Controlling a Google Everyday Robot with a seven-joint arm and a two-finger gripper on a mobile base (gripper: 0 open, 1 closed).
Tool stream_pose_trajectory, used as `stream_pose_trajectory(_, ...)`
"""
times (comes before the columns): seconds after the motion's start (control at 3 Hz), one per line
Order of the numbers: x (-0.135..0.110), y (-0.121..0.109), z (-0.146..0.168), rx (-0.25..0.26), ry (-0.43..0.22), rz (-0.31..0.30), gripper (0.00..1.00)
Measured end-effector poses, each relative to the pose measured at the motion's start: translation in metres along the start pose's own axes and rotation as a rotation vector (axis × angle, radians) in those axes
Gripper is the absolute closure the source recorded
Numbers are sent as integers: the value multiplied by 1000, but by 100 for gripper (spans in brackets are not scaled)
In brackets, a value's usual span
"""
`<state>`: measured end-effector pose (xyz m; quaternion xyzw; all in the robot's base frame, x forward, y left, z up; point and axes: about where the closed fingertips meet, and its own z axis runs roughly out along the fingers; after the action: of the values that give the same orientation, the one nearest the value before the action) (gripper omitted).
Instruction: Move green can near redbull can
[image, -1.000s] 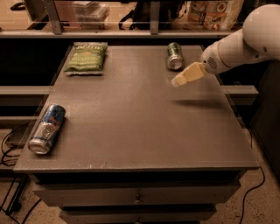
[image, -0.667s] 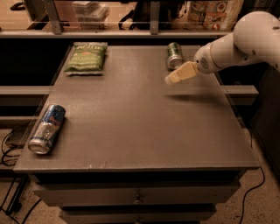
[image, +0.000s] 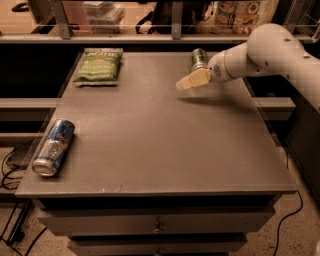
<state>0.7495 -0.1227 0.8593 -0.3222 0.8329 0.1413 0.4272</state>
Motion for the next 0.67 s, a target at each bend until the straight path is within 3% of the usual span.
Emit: stream_pose_trajectory(0.67,-13,-30,35,67,-38,73,0)
